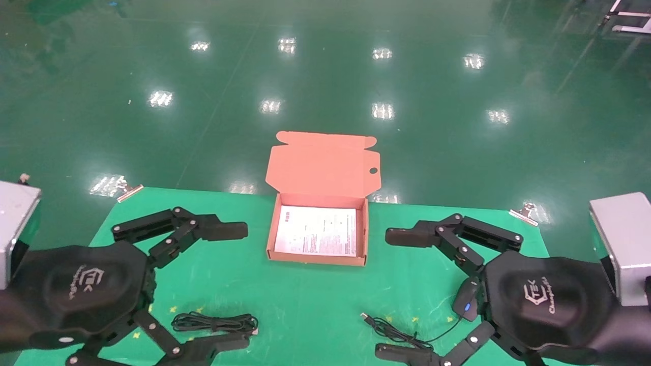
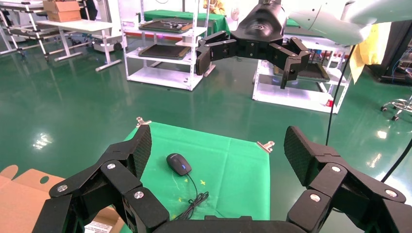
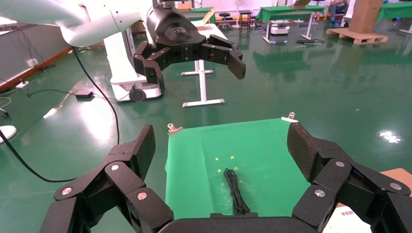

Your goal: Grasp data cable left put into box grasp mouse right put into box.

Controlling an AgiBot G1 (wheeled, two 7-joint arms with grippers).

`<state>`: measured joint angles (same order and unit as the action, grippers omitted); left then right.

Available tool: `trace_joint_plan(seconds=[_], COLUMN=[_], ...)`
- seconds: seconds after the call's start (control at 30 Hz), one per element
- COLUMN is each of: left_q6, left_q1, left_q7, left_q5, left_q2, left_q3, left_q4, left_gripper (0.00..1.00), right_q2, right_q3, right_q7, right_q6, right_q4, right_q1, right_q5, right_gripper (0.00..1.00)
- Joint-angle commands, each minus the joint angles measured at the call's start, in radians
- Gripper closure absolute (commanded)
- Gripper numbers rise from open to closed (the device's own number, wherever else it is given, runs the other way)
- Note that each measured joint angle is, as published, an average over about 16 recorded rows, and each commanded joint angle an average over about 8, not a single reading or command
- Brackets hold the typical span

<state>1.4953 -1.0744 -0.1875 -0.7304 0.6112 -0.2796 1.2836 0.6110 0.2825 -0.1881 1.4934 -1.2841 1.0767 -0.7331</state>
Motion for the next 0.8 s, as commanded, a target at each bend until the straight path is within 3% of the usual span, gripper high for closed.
trace_joint_plan(seconds=[0.03,0.8], left_q6=[0.000,0.013], left_q1=[0.000,-0.021], left_q7=[0.000,-0.010], left_q5=[0.000,-0.042], left_q2=[0.000,0.003], left_q3=[0.000,-0.025], left_q4=[0.000,0.015], left_gripper=[0.00,0.00], right_q2=[0.000,-0.007], right_q3=[0.000,0.002], right_q7=[0.000,0.001], right_q6=[0.000,0.001], right_q4=[0.000,-0.001], right_q1=[0.000,0.003], right_q5=[0.000,-0.010], right_gripper=[0.00,0.00])
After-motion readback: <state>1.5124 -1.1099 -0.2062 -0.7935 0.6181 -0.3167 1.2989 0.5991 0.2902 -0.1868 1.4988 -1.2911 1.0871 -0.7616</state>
